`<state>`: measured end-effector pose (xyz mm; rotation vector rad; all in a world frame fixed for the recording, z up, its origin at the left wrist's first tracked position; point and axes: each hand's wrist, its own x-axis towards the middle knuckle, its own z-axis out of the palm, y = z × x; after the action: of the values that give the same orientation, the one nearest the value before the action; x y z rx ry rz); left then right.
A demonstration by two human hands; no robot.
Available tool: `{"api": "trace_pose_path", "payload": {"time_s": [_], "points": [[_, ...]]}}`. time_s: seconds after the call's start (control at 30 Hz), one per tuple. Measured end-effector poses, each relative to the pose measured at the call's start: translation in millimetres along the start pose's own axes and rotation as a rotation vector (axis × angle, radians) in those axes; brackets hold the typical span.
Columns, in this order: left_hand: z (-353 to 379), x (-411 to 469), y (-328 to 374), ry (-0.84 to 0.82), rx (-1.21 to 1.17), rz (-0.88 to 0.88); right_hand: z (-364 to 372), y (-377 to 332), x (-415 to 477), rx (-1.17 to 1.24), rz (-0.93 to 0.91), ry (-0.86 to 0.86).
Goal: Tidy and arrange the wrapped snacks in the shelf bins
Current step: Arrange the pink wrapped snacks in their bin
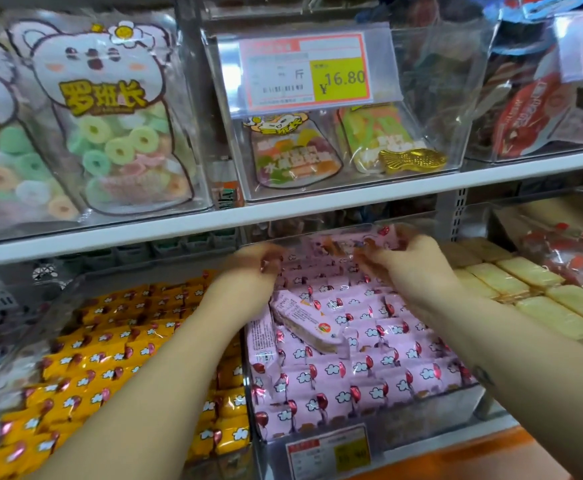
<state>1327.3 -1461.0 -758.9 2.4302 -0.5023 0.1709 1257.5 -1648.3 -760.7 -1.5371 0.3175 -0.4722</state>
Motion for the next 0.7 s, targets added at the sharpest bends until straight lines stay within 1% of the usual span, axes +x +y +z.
{"api": "trace_pose_path", "payload": {"time_s": [0.1,0.2,0.27,0.33,0.43,0.57,0.63,0.7], "points": [[7,16,-6,0.009,0.018,-0.062,12,7,20,-0.014,-0.046,0.064],[13,32,-7,0.016,0.072,-0.038,26,13,49,-0.096,-0.081,0.049],[13,42,-7,0.021,0.116,-0.003,31,17,63,-0.178,-0.085,0.037],[14,51,-7,0.03,0.135,0.079,34,20,72,-0.259,-0.096,0.029],[15,62,-5,0.029,0.06,0.201,36,21,79,-0.334,-0.165,-0.018],[20,78,4,-0.014,-0.031,0.29,45,27,89,-0.207,-0.31,-0.077],[21,80,8,-0.023,-0.086,0.286,49,29,93,-0.138,-0.371,-0.133],[22,83,9,-0.028,-0.092,0.268,50,30,96,-0.1,-0.401,-0.185]]}}
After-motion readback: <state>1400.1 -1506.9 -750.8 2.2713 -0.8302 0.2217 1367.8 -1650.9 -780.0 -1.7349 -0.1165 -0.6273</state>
